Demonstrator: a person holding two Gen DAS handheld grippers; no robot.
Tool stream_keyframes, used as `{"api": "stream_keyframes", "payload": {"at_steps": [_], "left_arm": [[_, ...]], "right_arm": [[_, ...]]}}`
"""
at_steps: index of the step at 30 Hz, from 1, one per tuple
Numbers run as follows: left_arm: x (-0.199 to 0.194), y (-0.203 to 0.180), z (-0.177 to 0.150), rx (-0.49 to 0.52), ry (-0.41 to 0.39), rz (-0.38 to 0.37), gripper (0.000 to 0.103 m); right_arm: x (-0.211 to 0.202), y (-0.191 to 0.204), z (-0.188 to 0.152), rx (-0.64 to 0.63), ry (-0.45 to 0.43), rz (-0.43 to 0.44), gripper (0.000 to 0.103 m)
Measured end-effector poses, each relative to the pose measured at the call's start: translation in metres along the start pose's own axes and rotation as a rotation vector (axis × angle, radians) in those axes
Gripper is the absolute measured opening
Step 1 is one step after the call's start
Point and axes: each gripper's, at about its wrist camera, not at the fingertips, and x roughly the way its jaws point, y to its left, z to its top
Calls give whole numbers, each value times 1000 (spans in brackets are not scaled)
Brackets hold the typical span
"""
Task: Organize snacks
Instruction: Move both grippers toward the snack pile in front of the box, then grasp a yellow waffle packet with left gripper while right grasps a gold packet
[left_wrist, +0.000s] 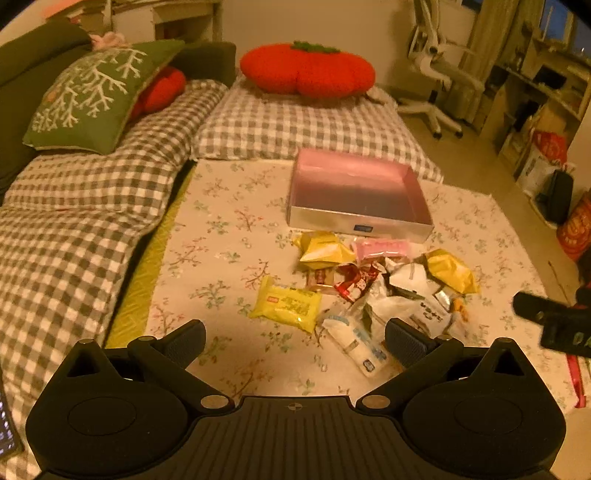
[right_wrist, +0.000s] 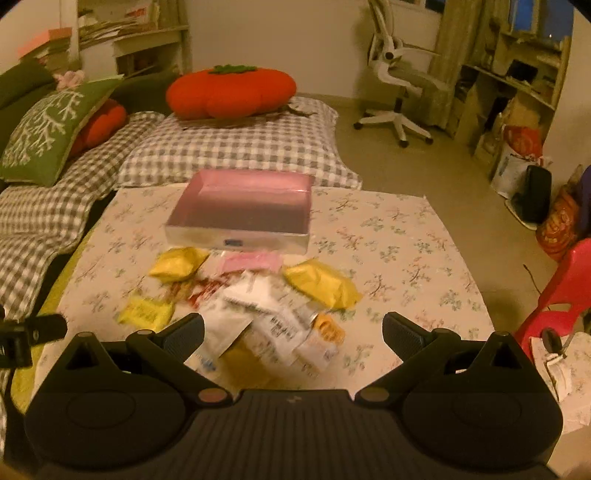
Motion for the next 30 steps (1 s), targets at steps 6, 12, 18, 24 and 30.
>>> {"api": "stream_keyframes", "payload": {"at_steps": [6, 12, 18, 24, 30], "left_arm": [[57, -10, 33, 30, 56, 45, 103], [102, -13, 63, 24, 52, 60, 103], [170, -28, 70, 67, 173, 64, 103], [209, -41, 71, 105, 199, 69, 103], [244, -35, 68, 81, 230, 101, 103]], "right_arm": [[55, -13, 21, 15, 43, -19, 103], [96, -17, 31, 31, 82, 41, 103], [145, -23, 26, -17, 161, 65, 103], [185, -26, 21, -59, 217, 56, 103], [216, -26, 13, -112, 251, 44, 94]]}}
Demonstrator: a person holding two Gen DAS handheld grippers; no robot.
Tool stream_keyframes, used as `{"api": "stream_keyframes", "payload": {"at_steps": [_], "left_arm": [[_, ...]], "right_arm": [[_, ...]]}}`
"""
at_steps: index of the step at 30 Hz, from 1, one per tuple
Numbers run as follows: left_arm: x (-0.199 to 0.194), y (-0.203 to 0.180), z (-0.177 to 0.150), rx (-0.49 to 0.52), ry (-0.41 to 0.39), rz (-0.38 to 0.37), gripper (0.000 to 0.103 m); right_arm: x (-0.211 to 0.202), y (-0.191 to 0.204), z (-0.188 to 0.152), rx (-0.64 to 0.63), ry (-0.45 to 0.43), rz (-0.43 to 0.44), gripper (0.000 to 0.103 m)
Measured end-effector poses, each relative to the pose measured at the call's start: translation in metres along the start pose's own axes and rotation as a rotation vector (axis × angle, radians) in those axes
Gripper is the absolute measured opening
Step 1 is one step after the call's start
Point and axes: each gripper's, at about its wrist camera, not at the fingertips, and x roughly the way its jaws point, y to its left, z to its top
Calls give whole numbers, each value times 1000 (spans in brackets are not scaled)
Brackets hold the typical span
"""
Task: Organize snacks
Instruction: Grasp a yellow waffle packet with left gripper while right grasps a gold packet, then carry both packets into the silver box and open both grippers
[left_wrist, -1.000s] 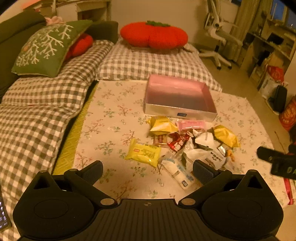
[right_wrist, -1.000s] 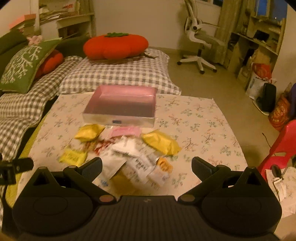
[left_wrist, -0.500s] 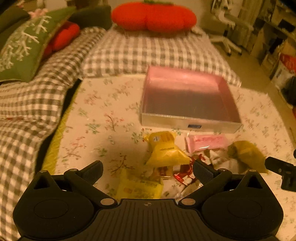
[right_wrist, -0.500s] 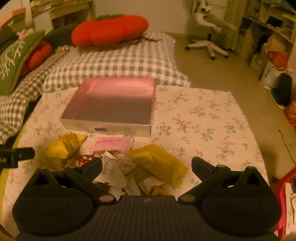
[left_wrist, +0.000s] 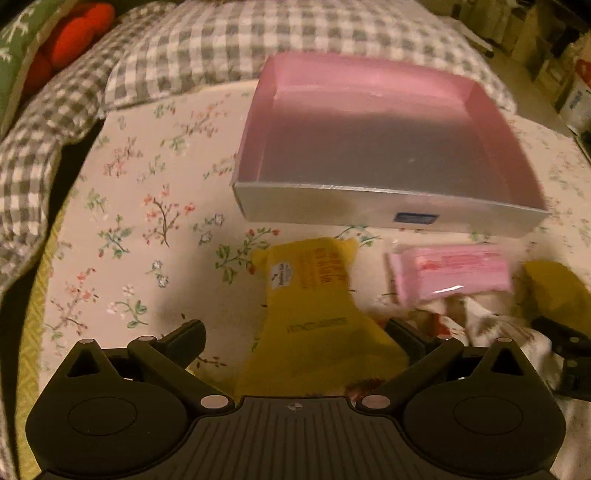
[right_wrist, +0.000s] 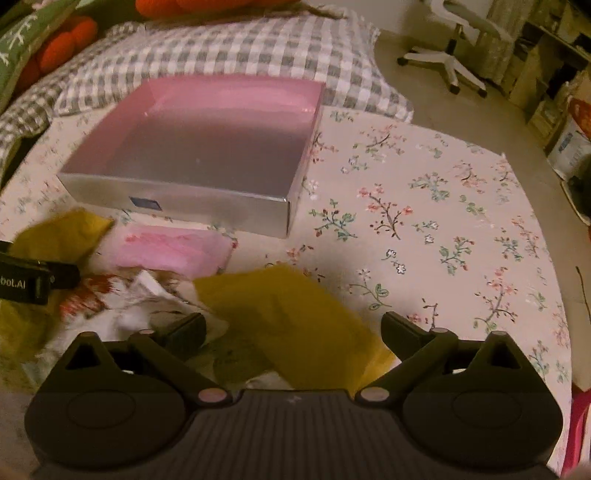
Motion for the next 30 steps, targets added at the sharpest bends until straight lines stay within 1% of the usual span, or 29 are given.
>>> {"api": "stream_keyframes", "payload": {"at_steps": [1, 2, 3, 5, 6, 7, 8, 9, 10, 11, 12, 13, 14, 17, 18, 20, 23, 28, 30], "left_arm": [[4, 2, 1, -9, -5, -6, 103], [6, 4, 1, -17, -6, -10, 103], [7, 5, 0, -22, -9, -16, 103], [9, 7, -1, -27, -16, -25, 103], [10, 9, -2, -34, -17, -25, 103], [12, 11, -2, -47, -14, -20, 100], [13, 12, -3, -54, -12, -19, 91], [12, 12, -4, -48, -25, -7, 89], [10, 11, -6, -36, -42, 0, 74], [6, 10, -7, -32, -62, 4, 66], [4, 12, -7, -42, -70, -7, 60], [2, 14, -7, -60, -70, -27, 51], [0, 16, -8, -73, -75, -39, 45], [-8, 21, -11, -82, -102, -42, 40], [-10, 23, -13, -92, -107, -46, 39], [-19, 26, -16, -104, -126, -60, 39], [-33, 31, -13, -101, -177, -64, 38], [-54, 39, -1, -128, -260, -111, 38], [-56, 39, 10, -122, -297, -107, 38]], "right_arm": [[4, -1, -1, -7, 2, -15, 90], [8, 0, -3, -18, 7, -26, 89], [9, -1, -4, -17, 3, -18, 88], [9, -5, -5, 14, -11, 14, 78], [8, -8, -5, 33, -14, 17, 68], [8, -9, -4, 50, -16, 14, 56], [7, -11, -3, 60, -16, 12, 53], [5, -11, -3, 66, -18, 9, 51], [5, -10, -3, 66, -22, 7, 49], [3, -9, -4, 66, -28, 7, 47], [2, -9, -4, 70, -34, 12, 44], [0, -10, -4, 78, -38, 17, 40], [-2, -10, -4, 90, -42, 20, 40], [-9, -14, -3, 124, -56, 35, 37], [-10, -16, -2, 131, -60, 37, 34], [-16, -17, 0, 146, -71, 45, 34], [-26, -16, 5, 163, -96, 66, 33], [-39, -12, 21, 185, -154, 130, 33], [-41, -11, 30, 198, -179, 162, 33]]}}
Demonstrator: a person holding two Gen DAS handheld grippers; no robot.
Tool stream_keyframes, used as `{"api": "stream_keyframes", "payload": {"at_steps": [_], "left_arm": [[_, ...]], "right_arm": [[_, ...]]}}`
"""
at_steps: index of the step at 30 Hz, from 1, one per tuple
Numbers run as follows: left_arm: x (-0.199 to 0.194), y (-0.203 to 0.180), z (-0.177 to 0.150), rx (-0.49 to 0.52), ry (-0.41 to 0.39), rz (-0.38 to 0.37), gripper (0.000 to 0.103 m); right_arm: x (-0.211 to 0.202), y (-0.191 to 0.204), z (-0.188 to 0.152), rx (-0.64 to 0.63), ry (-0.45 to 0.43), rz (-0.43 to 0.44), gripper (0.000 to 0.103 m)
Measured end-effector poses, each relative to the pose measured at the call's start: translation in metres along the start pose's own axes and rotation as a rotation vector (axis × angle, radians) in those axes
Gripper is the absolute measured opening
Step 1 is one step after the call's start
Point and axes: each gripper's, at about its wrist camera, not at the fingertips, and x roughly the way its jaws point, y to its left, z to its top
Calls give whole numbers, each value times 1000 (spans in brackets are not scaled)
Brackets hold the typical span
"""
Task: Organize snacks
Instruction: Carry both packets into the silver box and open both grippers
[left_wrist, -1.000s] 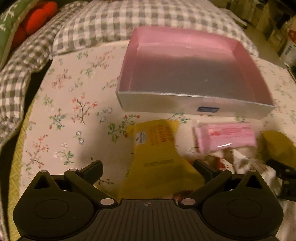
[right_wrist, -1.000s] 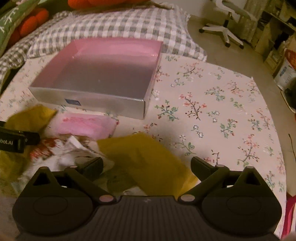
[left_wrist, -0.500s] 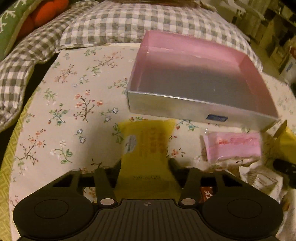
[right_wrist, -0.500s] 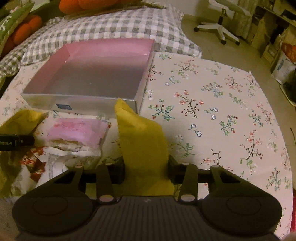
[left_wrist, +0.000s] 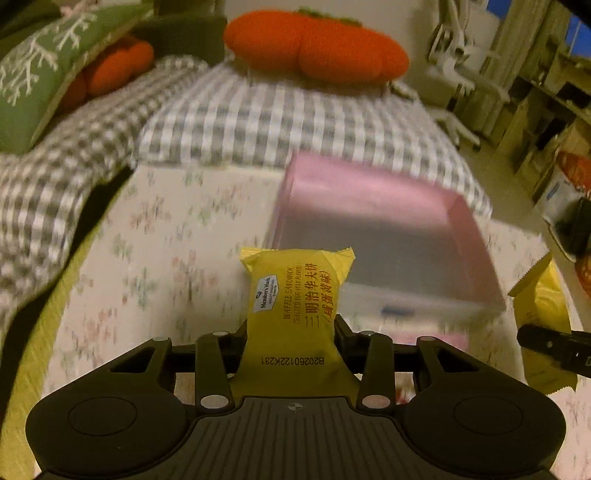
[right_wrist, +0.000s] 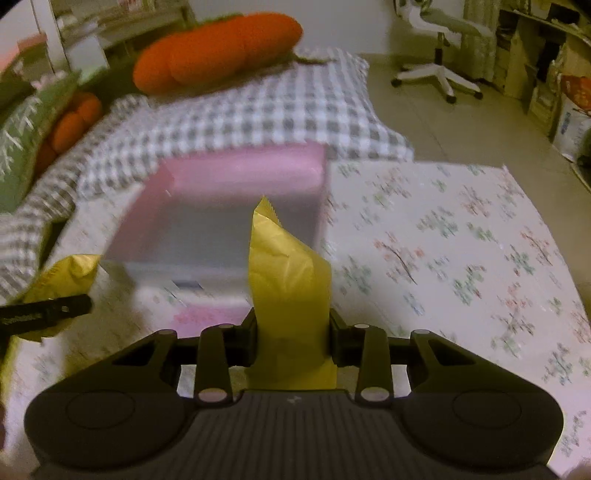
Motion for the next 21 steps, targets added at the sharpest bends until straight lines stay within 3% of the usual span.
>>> {"api": "stream_keyframes", "payload": {"at_steps": [7, 12, 21], "left_arm": [[29, -14, 41, 43, -98, 17, 39], [59, -18, 52, 34, -94, -2, 39], [100, -23, 41, 76, -71, 30, 42]], "right_arm": [[25, 7, 44, 68, -53, 98, 33], [54, 11, 61, 67, -62, 67, 33], [96, 11, 46, 65, 4, 10, 34]]}}
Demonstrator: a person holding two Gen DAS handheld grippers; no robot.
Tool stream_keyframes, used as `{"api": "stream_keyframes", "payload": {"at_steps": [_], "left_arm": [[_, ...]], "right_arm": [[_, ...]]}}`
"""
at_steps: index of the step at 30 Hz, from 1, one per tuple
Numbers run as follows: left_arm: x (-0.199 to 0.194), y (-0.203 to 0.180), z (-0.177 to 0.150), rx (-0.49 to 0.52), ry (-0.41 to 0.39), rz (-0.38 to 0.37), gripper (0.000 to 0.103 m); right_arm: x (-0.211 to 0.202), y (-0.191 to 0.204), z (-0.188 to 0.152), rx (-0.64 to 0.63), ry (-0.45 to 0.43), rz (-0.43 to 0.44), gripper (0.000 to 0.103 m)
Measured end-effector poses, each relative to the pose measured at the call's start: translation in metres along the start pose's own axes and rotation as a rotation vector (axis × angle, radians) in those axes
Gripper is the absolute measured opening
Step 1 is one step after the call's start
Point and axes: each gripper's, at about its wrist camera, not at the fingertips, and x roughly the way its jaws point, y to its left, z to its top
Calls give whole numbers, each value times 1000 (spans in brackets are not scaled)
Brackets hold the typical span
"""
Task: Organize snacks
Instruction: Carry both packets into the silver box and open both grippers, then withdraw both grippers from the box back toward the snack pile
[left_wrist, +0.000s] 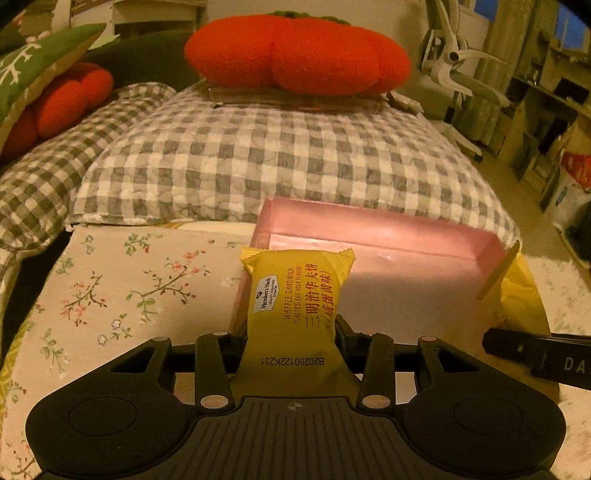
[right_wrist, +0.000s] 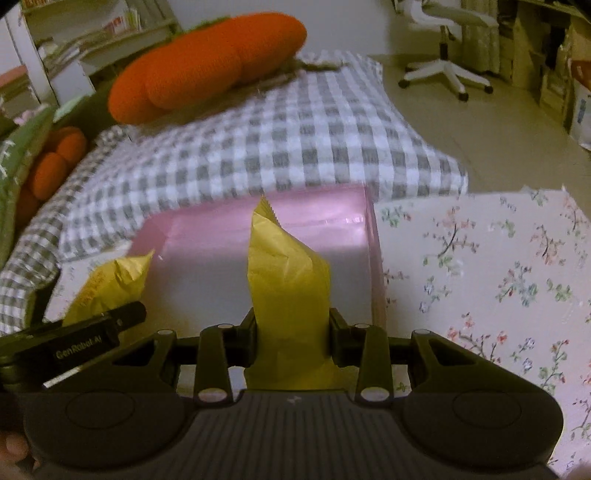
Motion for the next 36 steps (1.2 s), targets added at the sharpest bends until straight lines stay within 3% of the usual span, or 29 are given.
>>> {"api": "stream_keyframes", "payload": {"at_steps": [3, 4, 7, 9, 13, 15, 18, 30, 36], "left_arm": [[5, -1, -3, 6, 13, 0, 46], [4, -1, -3, 2, 15, -9, 49], [-9, 3, 3, -5, -16, -27, 61], [-22, 5, 6, -10, -27, -25, 74], [-56, 13, 2, -9, -45, 3, 77], [-74, 21, -2, -26, -41, 9, 78], [-100, 34, -15, -55, -30, 34, 89], [-167, 62, -73, -145, 122, 62, 89], [-176, 80, -109, -293, 182, 96, 88]], "right_arm": [[-3, 5, -3, -3, 3, -1, 41], [-6, 6, -3, 1, -4, -2, 54], [-24, 4, -2, 2, -50, -13, 75], [-36, 0, -2, 9, -69, -24, 79], [-60, -6, -9, 21, -97, -6, 90], [-73, -9, -17, 46, -91, 20, 91], [-87, -9, -29, 78, -75, 80, 92], [-139, 38, -56, -20, -1, 175, 95], [-145, 27, -87, 94, 54, 234, 98]]}}
